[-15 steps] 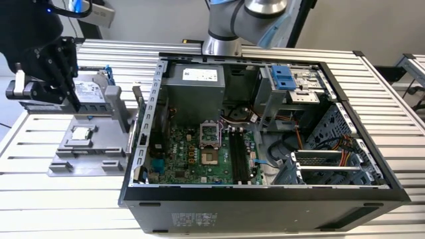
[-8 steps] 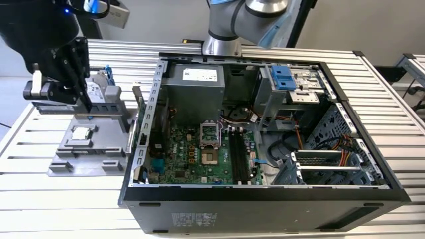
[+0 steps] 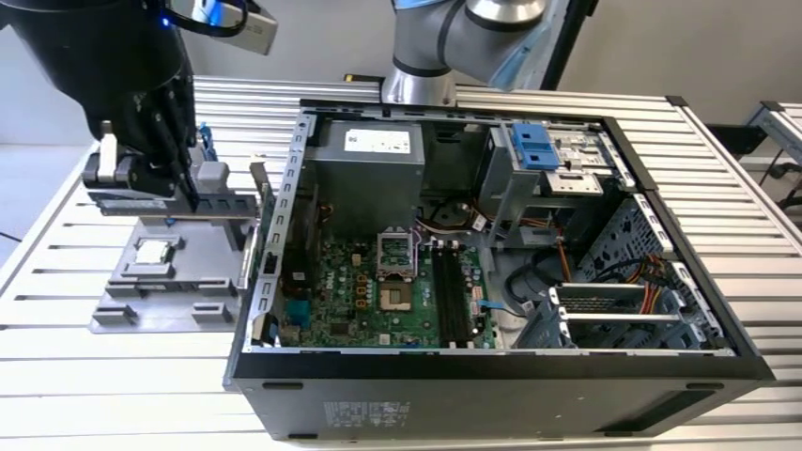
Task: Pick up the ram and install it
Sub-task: 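Pick up the ram and move it above insertion slot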
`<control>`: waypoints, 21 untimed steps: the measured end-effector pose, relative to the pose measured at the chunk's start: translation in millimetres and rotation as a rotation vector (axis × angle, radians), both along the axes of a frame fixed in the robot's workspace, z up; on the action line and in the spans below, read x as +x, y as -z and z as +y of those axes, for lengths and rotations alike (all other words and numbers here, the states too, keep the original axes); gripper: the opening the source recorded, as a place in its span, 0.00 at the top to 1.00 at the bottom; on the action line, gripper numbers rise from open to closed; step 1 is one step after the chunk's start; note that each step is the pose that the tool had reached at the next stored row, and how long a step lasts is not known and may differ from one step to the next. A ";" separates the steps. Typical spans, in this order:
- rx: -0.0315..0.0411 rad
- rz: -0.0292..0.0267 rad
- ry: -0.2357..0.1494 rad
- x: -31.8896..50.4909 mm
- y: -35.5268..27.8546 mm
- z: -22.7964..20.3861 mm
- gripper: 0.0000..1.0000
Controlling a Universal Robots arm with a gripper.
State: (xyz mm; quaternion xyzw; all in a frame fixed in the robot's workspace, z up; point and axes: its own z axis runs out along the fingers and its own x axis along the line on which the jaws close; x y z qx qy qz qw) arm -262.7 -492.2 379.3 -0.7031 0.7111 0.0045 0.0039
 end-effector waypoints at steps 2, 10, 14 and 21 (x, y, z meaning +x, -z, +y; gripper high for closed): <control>0.0001 0.0000 0.000 3.3 0.0 0.0 1.00; 0.0000 0.0000 0.000 15.3 0.0 0.0 1.00; 0.0000 0.0000 0.000 21.7 0.0 0.0 1.00; 0.0001 0.0000 0.000 34.0 0.0 0.0 1.00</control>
